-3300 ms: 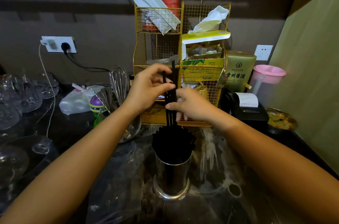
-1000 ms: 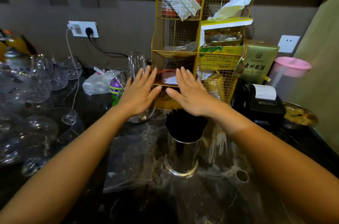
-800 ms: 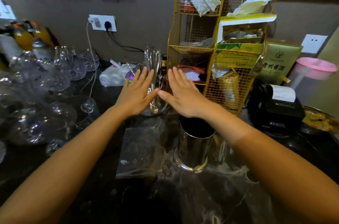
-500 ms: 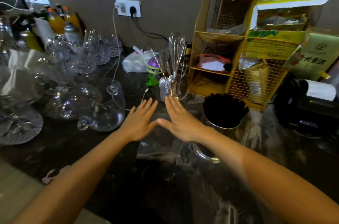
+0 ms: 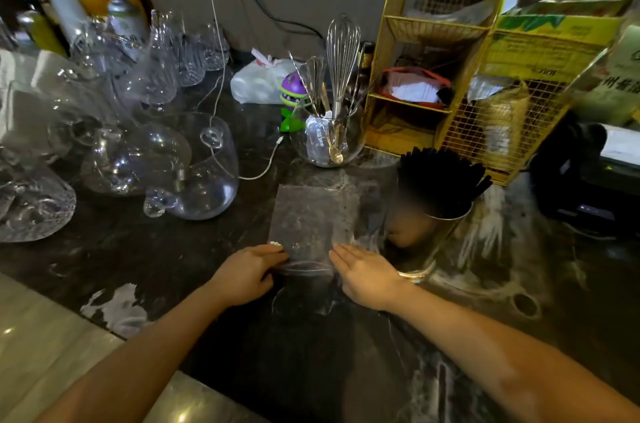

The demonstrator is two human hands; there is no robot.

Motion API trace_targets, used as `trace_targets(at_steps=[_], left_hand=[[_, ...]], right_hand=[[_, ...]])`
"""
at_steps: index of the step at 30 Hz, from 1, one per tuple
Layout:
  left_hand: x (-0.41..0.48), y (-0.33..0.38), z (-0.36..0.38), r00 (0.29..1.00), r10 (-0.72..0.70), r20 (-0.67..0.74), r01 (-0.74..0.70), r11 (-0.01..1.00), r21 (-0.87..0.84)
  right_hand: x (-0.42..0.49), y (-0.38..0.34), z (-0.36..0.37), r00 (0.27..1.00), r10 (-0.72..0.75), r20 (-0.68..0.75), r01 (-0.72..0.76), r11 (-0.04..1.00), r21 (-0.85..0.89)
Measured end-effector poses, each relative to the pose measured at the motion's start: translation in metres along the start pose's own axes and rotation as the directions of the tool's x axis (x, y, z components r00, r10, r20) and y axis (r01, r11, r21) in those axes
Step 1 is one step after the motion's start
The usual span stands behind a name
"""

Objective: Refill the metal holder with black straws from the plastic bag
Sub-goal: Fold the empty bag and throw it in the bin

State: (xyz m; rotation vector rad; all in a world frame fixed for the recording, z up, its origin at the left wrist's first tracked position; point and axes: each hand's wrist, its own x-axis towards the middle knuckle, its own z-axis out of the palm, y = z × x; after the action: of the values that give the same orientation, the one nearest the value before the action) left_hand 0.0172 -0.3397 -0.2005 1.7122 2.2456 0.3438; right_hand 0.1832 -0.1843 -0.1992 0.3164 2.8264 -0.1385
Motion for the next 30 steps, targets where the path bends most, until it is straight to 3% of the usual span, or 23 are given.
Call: trace_targets(at_steps=[5, 8, 12, 16, 18, 26, 30], left_hand=[[0.013, -0.013, 0.008, 0.995, -0.007, -0.104, 0.006, 1.000, -0.016], [0.021, -0.020, 0.004, 0.986, -0.095, -0.136, 0.069, 0.980, -0.187], [0.026, -0.029, -0.012, 0.963, -0.267, -0.029, 0.207, 0.806, -0.554], [0.030, -0.028, -0.018, 0.955, -0.293, -0.037, 0.188, 0.701, -0.688], [0.033, -0.024, -0.015, 0.939, -0.343, -0.021, 0.215, 0.634, -0.743], [0.049, -0.020, -0.009, 0.844, -0.533, 0.060, 0.437, 0.620, -0.652], [0.056, -0.023, -0.008, 0.802, -0.596, 0.044, 0.503, 0.633, -0.588]], right_hand=[[0.011, 0.004, 0.000, 0.990, 0.021, -0.139, -0.011, 0.997, 0.070], [0.019, 0.010, 0.006, 0.964, 0.129, -0.232, -0.059, 0.956, 0.288], [0.022, 0.015, 0.008, 0.937, 0.277, -0.212, -0.090, 0.780, 0.619], [0.025, 0.009, 0.007, 0.926, 0.363, -0.106, -0.120, 0.547, 0.828], [0.027, 0.006, 0.007, 0.910, 0.400, -0.112, -0.109, 0.491, 0.864], [0.047, 0.006, -0.005, 0.871, 0.479, -0.108, -0.137, 0.448, 0.883], [0.065, 0.009, -0.007, 0.851, 0.522, -0.063, -0.250, 0.507, 0.825]])
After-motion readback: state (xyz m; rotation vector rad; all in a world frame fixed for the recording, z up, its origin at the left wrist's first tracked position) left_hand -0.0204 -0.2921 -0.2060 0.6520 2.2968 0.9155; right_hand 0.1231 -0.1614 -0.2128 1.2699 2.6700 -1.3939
